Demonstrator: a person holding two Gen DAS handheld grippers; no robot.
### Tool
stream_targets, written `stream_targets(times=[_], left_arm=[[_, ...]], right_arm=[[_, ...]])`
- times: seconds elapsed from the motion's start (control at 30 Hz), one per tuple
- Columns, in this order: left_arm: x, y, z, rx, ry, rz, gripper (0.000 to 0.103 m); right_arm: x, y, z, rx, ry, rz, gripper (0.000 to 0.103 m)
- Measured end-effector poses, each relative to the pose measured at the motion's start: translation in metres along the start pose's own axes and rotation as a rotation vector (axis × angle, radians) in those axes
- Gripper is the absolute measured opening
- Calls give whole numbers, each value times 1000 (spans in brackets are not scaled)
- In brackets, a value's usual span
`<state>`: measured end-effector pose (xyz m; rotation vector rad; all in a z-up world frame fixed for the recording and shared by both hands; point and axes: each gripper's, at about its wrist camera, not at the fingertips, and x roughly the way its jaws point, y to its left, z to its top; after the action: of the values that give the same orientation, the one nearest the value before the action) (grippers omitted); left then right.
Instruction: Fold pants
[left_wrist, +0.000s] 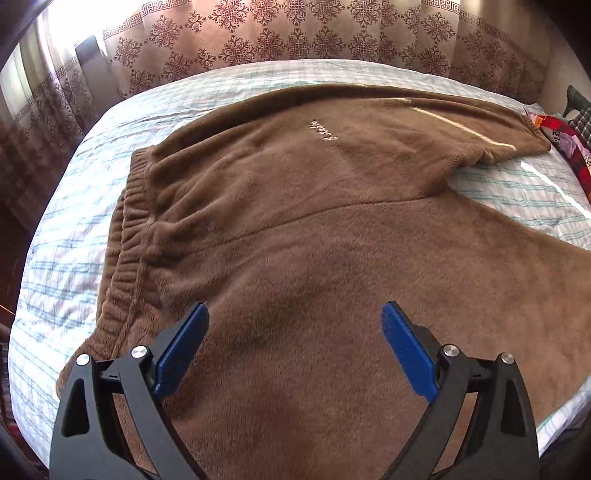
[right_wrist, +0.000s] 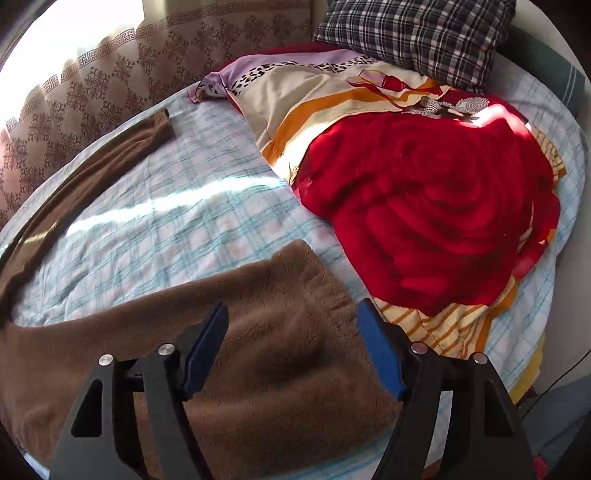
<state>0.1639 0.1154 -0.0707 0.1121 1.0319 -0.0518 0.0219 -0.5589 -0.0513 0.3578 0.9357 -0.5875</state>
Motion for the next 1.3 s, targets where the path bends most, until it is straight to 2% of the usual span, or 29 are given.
stream_targets(times=[0.07,0.1,0.13,0.17,0.2,0.23,0.3,0.37,0.47,0.5,0.53,0.57,0.63,0.7,0.77,0.9,0.93,1.0,1.07,1.13,1.2,1.3], left_arm=[[1,1,-11,7,9,14,96],[3,1,-16,7,15,22,96],[6,3,-21,4,24,30,96],[10,4,-26,0,36,38,96],[15,6,-31,-5,49,49,96],[19,7,-37,-8,61,54,96],[21,9,-45,-18,57,50,96],[21,7,-47,-7,47,62,97],[24,6,-49,0,42,75,99],[24,6,-50,-1,42,76,99],[24,6,-50,-2,42,75,99],[24,6,-50,-3,43,73,99],[24,6,-49,-5,50,70,99],[25,6,-46,-5,64,71,99],[21,7,-42,-11,69,69,99],[15,14,-38,-55,65,33,99],[15,17,-37,-72,69,21,99],[14,24,-34,-109,71,4,99],[12,32,-26,-144,72,-9,99],[4,37,-14,-161,43,-11,99],[-4,43,2,-161,4,6,99],[-6,52,34,-150,-35,48,99]], right_arm=[[18,0,10,-20,31,-16,66],[28,-1,14,-30,51,-40,59],[37,-4,17,-26,76,-61,47],[45,-7,18,-19,100,-41,42],[47,-6,19,-26,97,-18,31],[46,-2,20,-52,85,-34,23],[37,9,25,-106,37,-87,19],[26,13,33,-104,-21,-101,19],[44,16,30,-125,10,-125,20],[54,20,22,-161,21,-146,22],[56,22,17,-187,-8,-157,27],[52,23,16,-194,-27,-167,29],[37,17,18,-152,-56,-156,46],[10,12,17,-124,-119,-148,48],[-10,12,10,-119,-143,-128,48],[-5,17,-23,-108,-54,-29,48],[4,19,-34,-111,-25,-31,49],[11,26,-47,-151,-46,-75,49],[9,32,-42,-159,-31,-97,49],[3,33,-30,-140,-15,-79,49],[-7,39,-17,-153,-35,-69,50],[-19,49,3,-160,-81,-77,58]])
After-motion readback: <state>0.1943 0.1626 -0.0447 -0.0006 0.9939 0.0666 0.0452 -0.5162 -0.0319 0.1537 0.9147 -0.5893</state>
